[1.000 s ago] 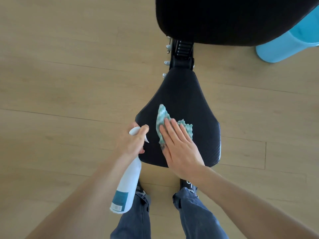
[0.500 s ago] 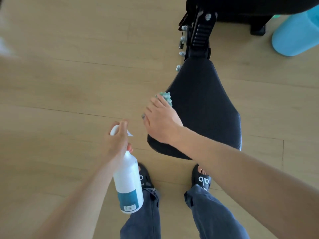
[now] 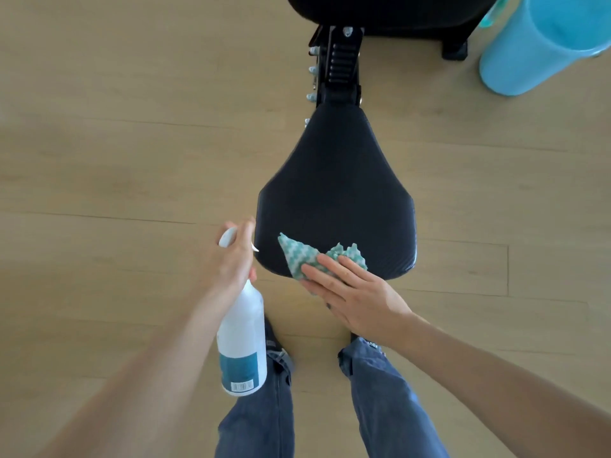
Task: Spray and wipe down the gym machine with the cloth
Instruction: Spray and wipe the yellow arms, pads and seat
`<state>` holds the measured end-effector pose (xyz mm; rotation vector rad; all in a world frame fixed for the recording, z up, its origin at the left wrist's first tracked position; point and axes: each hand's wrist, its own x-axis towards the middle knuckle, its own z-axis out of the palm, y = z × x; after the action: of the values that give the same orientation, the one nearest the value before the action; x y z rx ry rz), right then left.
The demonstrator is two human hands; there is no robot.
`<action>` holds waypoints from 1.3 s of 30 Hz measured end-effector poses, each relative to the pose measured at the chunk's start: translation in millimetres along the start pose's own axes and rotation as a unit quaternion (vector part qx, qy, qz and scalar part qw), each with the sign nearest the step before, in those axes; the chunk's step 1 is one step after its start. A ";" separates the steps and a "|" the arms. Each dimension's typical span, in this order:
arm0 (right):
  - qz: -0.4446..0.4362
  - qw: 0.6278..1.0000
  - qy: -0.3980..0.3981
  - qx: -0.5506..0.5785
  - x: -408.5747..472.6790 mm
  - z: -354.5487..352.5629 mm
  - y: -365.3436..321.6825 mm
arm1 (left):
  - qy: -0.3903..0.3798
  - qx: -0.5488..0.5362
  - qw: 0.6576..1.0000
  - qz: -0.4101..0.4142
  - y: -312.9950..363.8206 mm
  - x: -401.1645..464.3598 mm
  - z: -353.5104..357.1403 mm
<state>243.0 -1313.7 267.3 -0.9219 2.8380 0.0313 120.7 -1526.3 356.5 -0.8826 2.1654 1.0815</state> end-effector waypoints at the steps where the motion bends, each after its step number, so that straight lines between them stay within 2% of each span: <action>1: 0.019 1.000 -0.002 0.008 -13.4 1.5 2.7 | -0.006 -0.010 1.000 0.000 4.1 0.2 7.5; 6: 0.084 0.992 -0.047 0.078 -29.6 -3.0 9.4 | -0.014 -0.019 1.000 0.020 22.2 3.3 33.9; 12: 0.095 0.985 -0.034 0.140 67.9 -22.4 48.3 | 0.008 0.026 0.999 0.030 36.0 -2.2 36.3; 16: 0.218 0.963 -0.043 0.150 93.2 -25.2 83.4 | -0.017 0.078 0.995 0.061 41.9 -15.4 43.5; 18: 0.318 0.927 -0.016 0.199 68.9 -21.7 74.1 | -0.036 0.096 0.992 0.080 45.0 -17.4 54.6; 20: 0.369 0.903 -0.005 0.221 27.8 -20.0 41.6 | -0.063 0.118 0.988 0.082 48.8 -18.8 68.4; 22: 0.364 0.904 -0.017 0.226 -11.9 -20.2 8.2 | -0.093 0.144 0.981 0.087 53.0 -22.3 81.0; 24: 0.328 0.916 -0.021 0.231 -29.8 -20.7 3.4 | -0.116 0.159 0.977 0.082 53.4 -24.1 91.0; 26: 0.299 0.927 -0.018 0.227 -24.5 -16.4 29.3 | -0.122 0.179 0.974 0.068 52.4 -24.0 96.6; 28: 0.323 0.913 0.001 0.250 -2.2 -12.2 70.1 | -0.117 0.185 0.974 0.060 51.1 -21.9 100.1; 29: 0.365 0.885 0.008 0.289 12.9 -10.2 90.7 | -0.115 0.187 0.974 0.060 50.5 -20.9 100.8; 32: 0.500 0.733 0.015 0.461 47.5 -11.2 138.1 | -0.120 0.187 0.972 0.078 48.7 -19.6 102.6; 36: 0.587 0.610 0.048 0.530 28.2 -22.9 116.7 | -0.114 0.175 0.975 0.077 50.8 -18.1 101.1; 39: 0.660 0.434 0.065 0.610 1.1 -33.7 74.7 | -0.121 0.163 0.977 0.061 50.5 -18.2 101.1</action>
<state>193.5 -1256.1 298.2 1.5458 1.7960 -1.5539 112.6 -1413.2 340.6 -0.4503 2.1280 0.8074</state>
